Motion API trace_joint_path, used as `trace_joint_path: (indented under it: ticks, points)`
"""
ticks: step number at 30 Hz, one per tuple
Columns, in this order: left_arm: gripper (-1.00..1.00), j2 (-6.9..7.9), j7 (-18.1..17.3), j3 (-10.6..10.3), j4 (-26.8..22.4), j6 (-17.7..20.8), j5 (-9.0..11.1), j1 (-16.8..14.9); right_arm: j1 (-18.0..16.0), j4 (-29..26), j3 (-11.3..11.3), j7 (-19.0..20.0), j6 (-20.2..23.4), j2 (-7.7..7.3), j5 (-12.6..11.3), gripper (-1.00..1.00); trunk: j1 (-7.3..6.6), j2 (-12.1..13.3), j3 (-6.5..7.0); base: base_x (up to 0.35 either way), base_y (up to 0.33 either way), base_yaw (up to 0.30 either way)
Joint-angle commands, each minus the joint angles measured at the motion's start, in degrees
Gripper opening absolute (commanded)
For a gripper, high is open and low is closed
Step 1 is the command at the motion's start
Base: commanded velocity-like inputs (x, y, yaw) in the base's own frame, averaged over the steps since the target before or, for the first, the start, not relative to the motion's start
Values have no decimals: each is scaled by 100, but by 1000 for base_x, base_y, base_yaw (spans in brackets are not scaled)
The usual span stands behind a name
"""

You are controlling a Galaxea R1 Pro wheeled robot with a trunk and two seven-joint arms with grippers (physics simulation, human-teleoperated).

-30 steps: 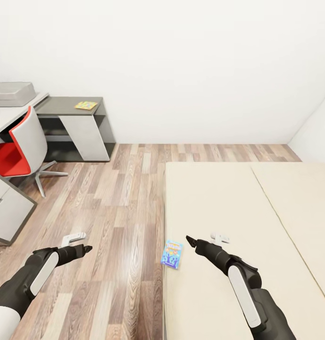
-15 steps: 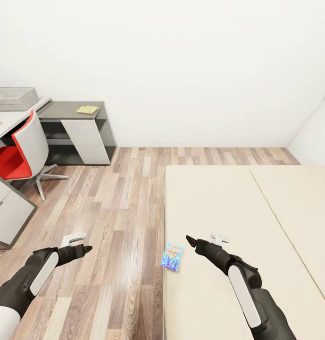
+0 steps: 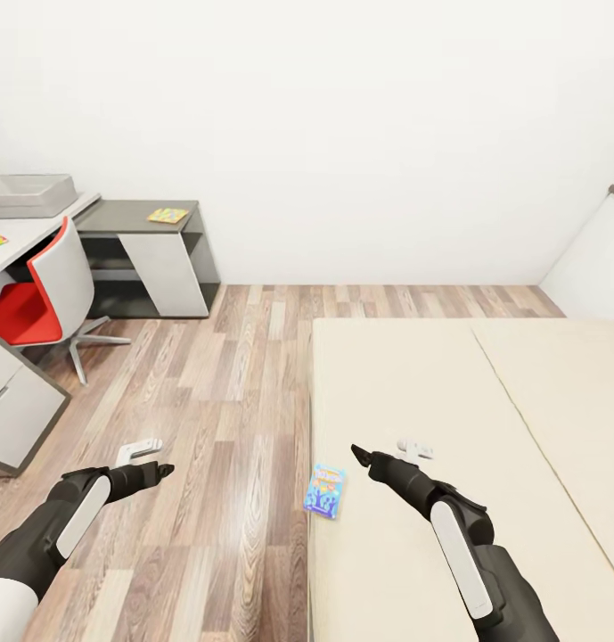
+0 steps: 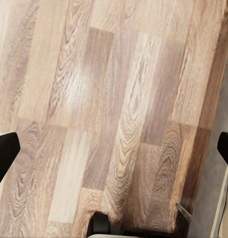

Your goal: Put all the toys in the child's room - the three board games (two on the bed and one on the table), the two jigsaw puzzles on the table, and the tennis ball on the table - inside the toy box on the table in the child's room.

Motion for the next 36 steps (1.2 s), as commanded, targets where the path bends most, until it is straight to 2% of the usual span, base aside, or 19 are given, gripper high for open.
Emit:
trace_joint_path:
  ticks: [1,36]
  points:
    - [100,5,-5,-12,-5,20,2,-3,-3,-5,-7,13,32,6,-1,100,3,-10,1,0,0,0]
    - [100,6,-17,-14,-17,21,4,-3,-3,-1,-15,10,26,24,2,100,3,-10,332,0,0,0]
